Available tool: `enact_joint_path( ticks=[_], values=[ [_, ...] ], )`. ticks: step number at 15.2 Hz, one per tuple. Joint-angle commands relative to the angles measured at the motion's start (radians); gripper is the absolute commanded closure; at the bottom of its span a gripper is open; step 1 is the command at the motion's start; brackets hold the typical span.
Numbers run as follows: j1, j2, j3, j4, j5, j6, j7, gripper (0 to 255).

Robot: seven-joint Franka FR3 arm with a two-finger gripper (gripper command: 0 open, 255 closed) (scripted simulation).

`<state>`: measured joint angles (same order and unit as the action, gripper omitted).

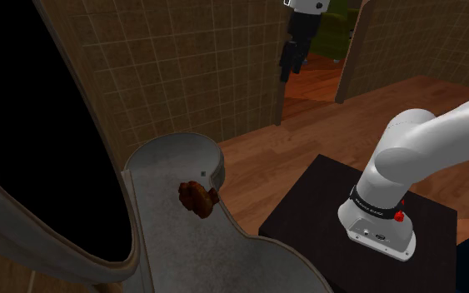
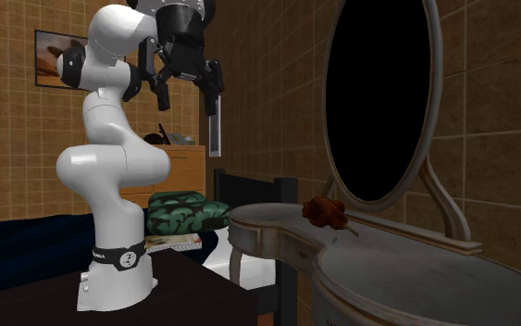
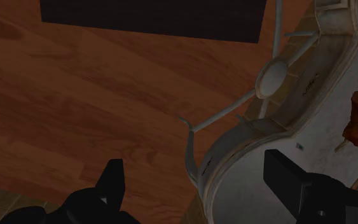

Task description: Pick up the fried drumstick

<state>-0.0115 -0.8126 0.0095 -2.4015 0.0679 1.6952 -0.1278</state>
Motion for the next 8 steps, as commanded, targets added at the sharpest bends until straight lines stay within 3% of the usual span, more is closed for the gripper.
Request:
enact_joint_path(
  ticks=[1,8],
  values=[
    [0.000,0.000,0.000,0.000,0.000,0.000,0.000,0],
    [0.047,0.115,0.169,0.014,0.070,0.044,0.178,0]
  ],
)
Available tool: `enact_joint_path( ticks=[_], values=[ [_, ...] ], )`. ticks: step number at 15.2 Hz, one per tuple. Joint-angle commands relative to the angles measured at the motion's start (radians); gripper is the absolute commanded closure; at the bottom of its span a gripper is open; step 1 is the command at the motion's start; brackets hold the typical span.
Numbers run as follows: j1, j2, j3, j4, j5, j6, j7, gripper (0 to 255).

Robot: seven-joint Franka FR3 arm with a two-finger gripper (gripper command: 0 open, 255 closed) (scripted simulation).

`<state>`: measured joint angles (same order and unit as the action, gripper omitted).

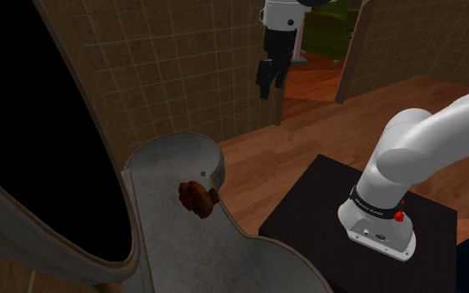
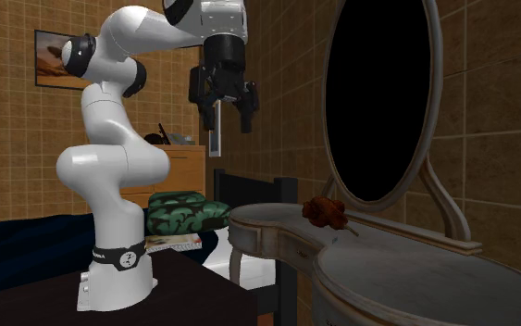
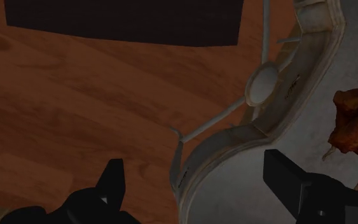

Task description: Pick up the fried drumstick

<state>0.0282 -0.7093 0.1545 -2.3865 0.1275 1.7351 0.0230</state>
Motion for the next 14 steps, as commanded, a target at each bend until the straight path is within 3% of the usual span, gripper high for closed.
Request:
enact_joint_path(
  ticks=[1,8,14],
  values=[
    [0.013,0.033,0.047,0.006,0.018,0.011,0.052,0],
    [0.040,0.218,0.209,0.085,0.055,0.059,0.232,0],
    [0.052,0.421,0.339,0.195,0.037,0.095,0.399,0]
  ],
)
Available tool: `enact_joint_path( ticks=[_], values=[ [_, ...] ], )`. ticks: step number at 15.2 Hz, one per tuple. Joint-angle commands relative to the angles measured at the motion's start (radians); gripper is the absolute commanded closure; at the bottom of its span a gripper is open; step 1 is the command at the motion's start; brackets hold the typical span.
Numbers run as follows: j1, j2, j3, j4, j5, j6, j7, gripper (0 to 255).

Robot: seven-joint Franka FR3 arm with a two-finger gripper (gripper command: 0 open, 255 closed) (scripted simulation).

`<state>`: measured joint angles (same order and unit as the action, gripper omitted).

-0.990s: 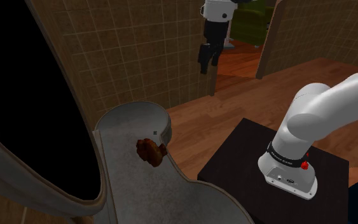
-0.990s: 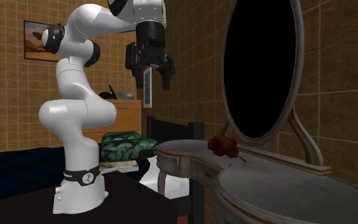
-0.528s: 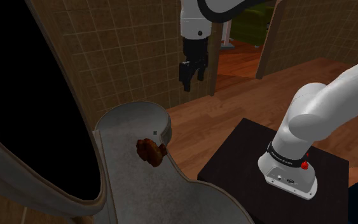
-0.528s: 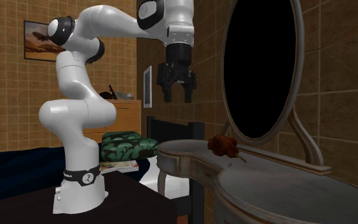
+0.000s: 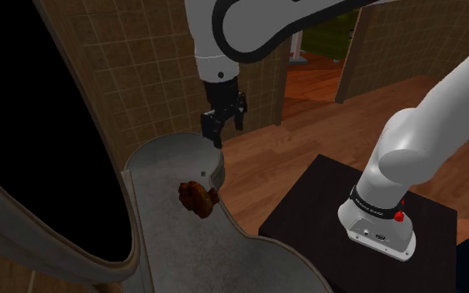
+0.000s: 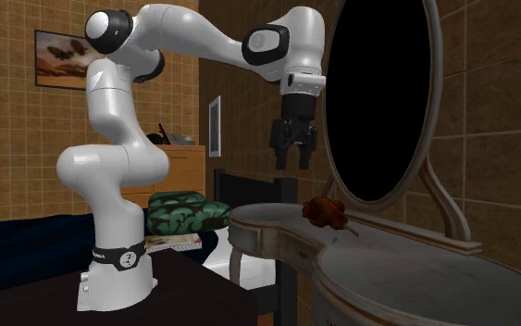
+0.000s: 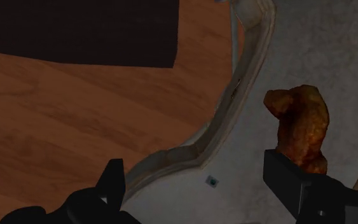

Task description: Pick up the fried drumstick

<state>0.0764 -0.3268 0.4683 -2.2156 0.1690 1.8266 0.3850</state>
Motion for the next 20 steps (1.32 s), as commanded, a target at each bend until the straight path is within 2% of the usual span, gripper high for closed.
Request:
enact_joint_path(
  ticks=[1,6,10,20],
  values=[
    [0.006,0.077,0.046,0.047,-0.013,0.009,0.067,0],
    [0.029,0.286,0.134,0.175,-0.084,0.023,0.225,0],
    [0.078,0.472,0.173,0.300,-0.166,0.015,0.355,0],
    [0.097,0.537,0.166,0.259,-0.202,0.106,0.381,0]
  ],
)
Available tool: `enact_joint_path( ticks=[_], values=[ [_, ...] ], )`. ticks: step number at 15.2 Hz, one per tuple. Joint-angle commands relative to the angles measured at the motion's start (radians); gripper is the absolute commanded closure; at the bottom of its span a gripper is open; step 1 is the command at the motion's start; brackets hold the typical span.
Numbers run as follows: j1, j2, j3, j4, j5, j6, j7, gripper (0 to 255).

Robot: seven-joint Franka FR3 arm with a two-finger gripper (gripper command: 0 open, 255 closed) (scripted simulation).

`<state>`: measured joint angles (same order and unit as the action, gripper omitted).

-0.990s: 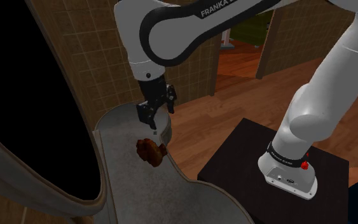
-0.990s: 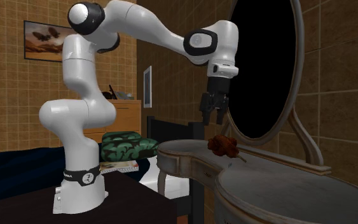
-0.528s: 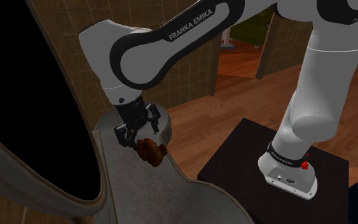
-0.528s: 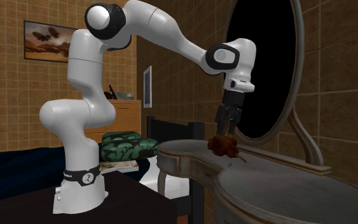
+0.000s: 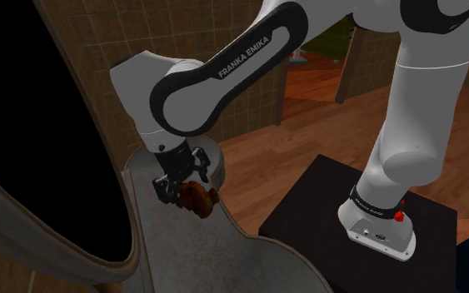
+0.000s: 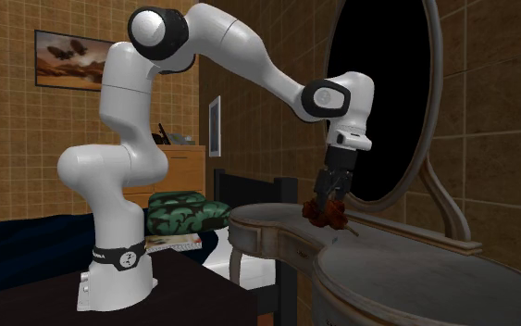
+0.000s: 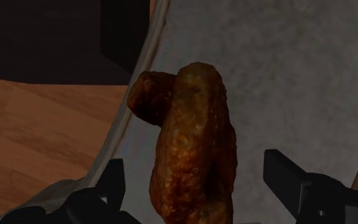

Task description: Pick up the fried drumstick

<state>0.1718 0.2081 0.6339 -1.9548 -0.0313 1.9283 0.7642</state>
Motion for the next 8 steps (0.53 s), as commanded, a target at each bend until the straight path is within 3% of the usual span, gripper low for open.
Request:
enact_joint_path(
  ticks=[1,8],
  values=[
    [0.001,0.002,0.000,-0.004,-0.001,0.006,0.001,255],
    [0.002,0.004,0.000,-0.002,-0.003,0.006,0.002,255]
  ],
)
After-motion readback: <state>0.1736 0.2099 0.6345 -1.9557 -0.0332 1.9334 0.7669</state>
